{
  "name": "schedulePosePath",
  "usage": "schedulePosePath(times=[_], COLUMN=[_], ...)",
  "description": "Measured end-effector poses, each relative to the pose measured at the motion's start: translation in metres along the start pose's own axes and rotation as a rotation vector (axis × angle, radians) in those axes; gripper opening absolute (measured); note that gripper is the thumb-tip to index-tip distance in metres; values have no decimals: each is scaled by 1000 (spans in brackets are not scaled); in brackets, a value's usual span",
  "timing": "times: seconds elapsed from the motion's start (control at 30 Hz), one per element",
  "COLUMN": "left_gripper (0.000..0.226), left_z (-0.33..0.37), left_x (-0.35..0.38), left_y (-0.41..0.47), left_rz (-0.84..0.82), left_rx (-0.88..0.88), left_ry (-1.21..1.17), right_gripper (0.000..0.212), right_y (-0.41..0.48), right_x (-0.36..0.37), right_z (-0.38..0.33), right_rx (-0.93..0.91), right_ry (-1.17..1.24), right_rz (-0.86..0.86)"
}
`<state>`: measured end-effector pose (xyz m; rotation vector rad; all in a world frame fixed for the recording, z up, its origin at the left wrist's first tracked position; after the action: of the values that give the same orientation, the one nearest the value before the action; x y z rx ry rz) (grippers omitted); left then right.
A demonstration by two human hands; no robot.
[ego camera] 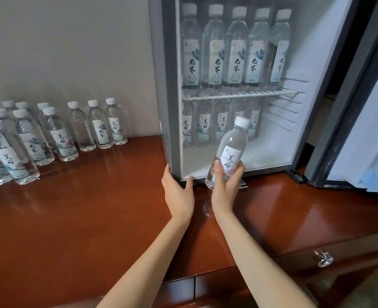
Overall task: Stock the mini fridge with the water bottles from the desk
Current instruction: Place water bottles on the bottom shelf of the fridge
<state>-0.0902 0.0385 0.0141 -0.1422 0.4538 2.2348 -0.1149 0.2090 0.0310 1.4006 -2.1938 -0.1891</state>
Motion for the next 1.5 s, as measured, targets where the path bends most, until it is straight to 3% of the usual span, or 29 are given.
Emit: schedulePosePath(times=[0.07, 0.17, 0.57, 0.83, 1.0, 1.2, 1.5], left_gripper=[64, 59, 54, 55, 55, 55, 56], left_z=[-1, -3, 0, 2, 2, 2, 1], left_x=[0, 0, -2, -5, -5, -5, -4], left_y=[1, 2, 1, 1, 0, 0, 0], left_rz=[14, 30, 26, 8, -1, 3, 6], left_rx=[-6, -9, 2, -1, -8, -5, -17], left_ry=[-16, -30, -36, -55, -64, -79, -77], right_gripper=[55, 61, 72, 72, 57, 50, 57], right_y=[6, 9, 6, 3, 3, 13, 42], right_x=[4, 16, 65, 59, 47, 58, 86], right_z=[-2, 2, 11, 12, 6, 4, 13], right_rx=[-41, -63, -72, -84, -128, -142, -51], right_ry=[-25, -33, -221, -279, -378, -498, -580], right_rz=[27, 4, -390, -426, -303, -275, -310])
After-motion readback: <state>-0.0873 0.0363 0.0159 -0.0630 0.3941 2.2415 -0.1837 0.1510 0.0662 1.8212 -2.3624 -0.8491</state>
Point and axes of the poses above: each hand's wrist, its own y-axis towards the middle knuckle, its own x-axis out of the palm, z = x × y, the point moved 8 cm from there along y, towards the middle knuckle, and after that the axes turned 4 degrees about y, right-handed, at the moved point
